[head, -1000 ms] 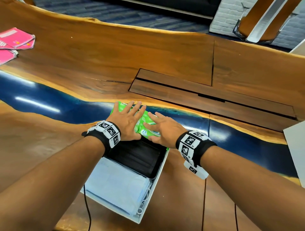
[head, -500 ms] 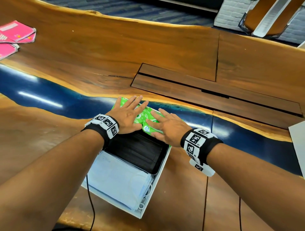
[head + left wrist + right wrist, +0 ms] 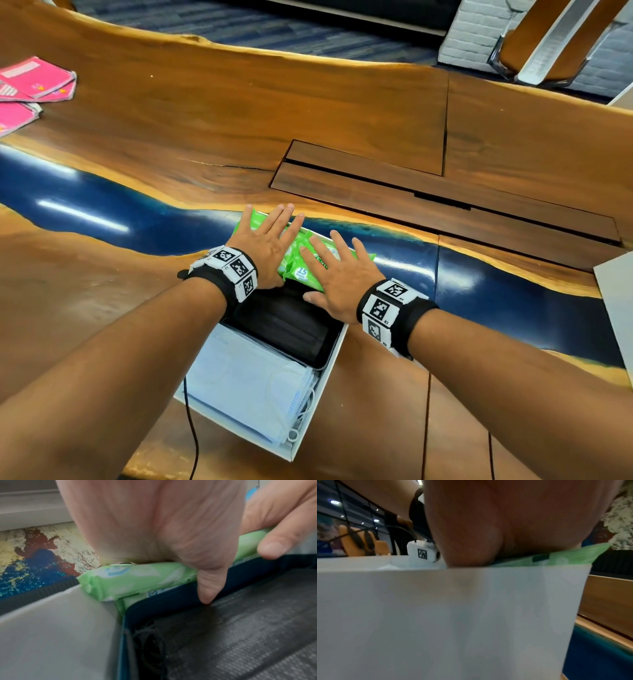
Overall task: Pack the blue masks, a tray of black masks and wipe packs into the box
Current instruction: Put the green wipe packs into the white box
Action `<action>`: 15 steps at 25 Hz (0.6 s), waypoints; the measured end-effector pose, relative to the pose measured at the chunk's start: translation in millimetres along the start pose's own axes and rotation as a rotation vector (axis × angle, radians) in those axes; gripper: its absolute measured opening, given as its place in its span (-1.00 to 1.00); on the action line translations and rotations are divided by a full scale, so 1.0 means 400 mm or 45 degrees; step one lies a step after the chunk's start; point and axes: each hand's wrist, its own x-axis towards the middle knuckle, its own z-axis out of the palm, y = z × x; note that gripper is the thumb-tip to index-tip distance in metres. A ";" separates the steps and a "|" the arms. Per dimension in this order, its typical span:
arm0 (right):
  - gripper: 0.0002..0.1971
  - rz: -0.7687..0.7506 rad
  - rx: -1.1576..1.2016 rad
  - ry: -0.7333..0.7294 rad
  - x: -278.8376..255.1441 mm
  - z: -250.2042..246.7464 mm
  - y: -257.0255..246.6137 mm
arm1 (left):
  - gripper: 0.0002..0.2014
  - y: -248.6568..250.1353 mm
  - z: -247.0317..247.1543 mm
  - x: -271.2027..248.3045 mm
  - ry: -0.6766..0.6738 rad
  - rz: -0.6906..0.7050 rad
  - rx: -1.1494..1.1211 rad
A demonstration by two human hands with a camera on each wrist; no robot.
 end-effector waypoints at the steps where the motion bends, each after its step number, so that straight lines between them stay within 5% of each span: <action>1: -0.17 0.017 0.001 0.010 0.002 0.003 -0.007 | 0.24 0.002 -0.001 -0.001 0.007 0.010 0.011; 15: 0.06 0.029 0.155 0.035 0.014 -0.003 -0.008 | 0.24 -0.024 -0.019 0.007 -0.031 0.137 -0.077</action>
